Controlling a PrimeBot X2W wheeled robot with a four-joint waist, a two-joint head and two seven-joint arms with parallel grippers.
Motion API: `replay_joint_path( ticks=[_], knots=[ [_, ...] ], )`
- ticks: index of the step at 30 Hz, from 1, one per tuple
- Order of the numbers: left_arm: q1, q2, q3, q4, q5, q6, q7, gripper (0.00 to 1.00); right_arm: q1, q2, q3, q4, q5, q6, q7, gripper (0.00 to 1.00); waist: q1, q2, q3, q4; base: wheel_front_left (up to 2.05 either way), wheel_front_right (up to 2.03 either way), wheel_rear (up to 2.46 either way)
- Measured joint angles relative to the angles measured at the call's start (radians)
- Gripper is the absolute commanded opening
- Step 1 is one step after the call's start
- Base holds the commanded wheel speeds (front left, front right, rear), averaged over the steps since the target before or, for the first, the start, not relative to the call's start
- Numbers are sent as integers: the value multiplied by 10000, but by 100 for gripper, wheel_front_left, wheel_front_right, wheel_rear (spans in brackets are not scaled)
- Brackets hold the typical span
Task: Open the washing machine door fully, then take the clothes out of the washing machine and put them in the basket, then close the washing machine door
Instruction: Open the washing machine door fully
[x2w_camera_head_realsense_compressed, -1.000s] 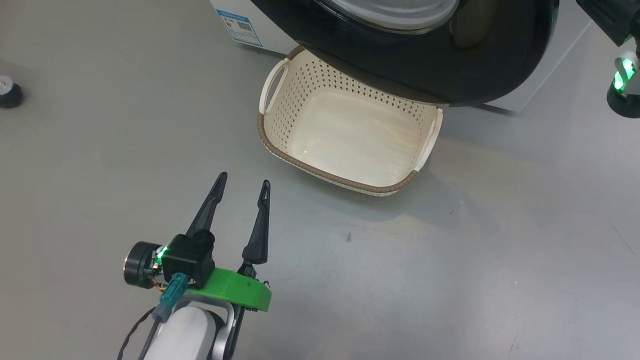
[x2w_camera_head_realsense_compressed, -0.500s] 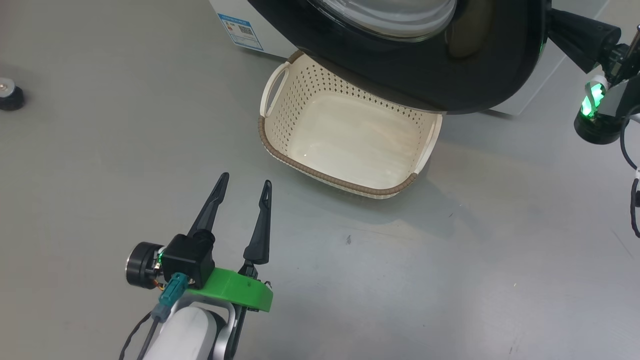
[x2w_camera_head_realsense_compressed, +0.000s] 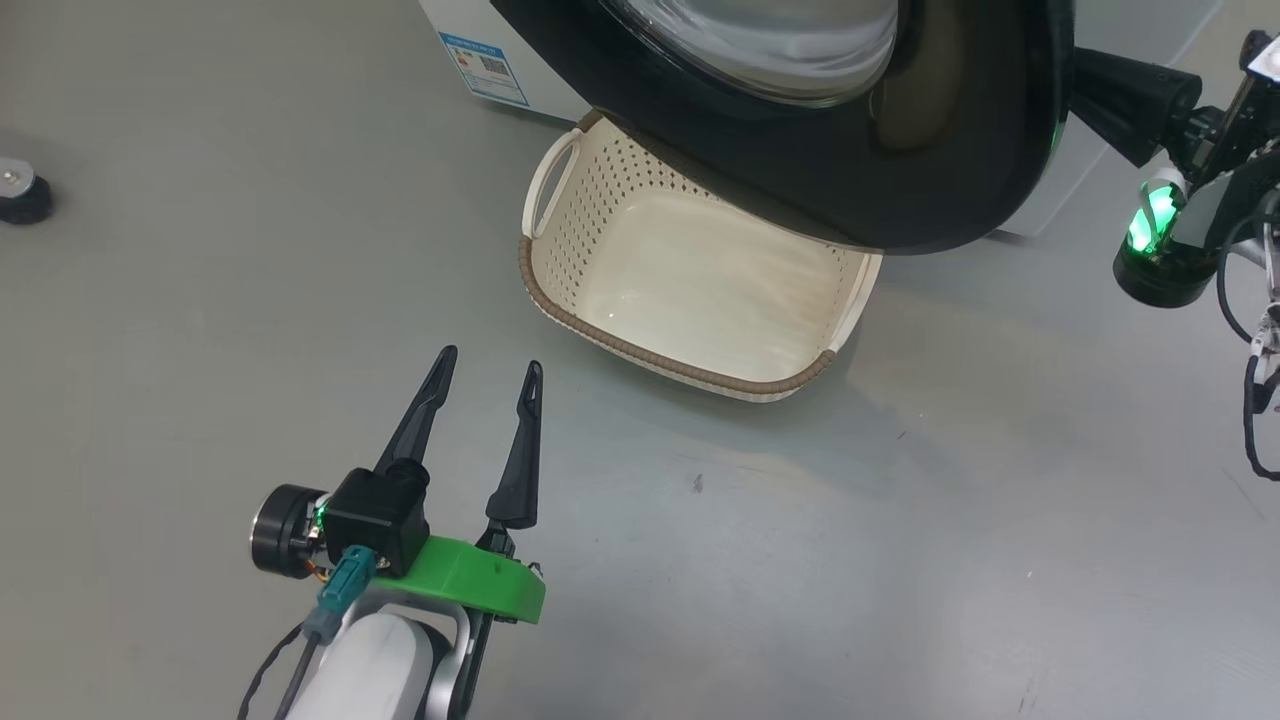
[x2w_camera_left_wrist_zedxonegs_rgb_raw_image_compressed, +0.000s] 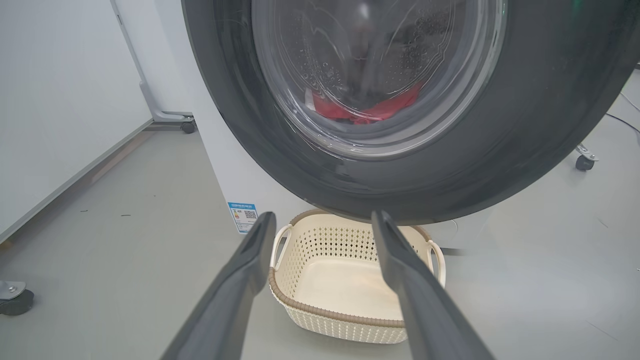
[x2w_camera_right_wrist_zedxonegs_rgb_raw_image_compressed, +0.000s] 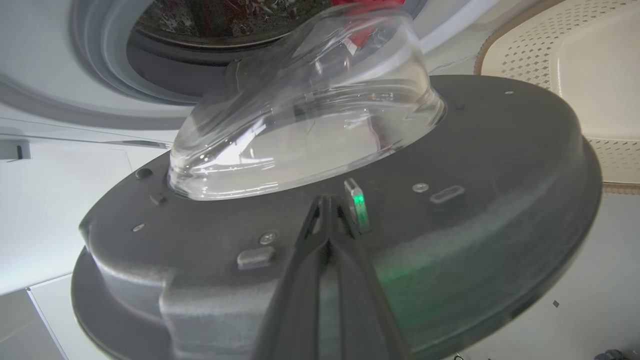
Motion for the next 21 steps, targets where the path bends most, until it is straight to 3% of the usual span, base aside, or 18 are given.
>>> replay_joint_path(
  ticks=[21],
  knots=[
    [5, 0, 17, 295, 67, 0, 0, 100, 238, 453, 830, 518, 454, 0, 748, 0, 0, 0, -629, -22, 0, 0, 0]
  ],
)
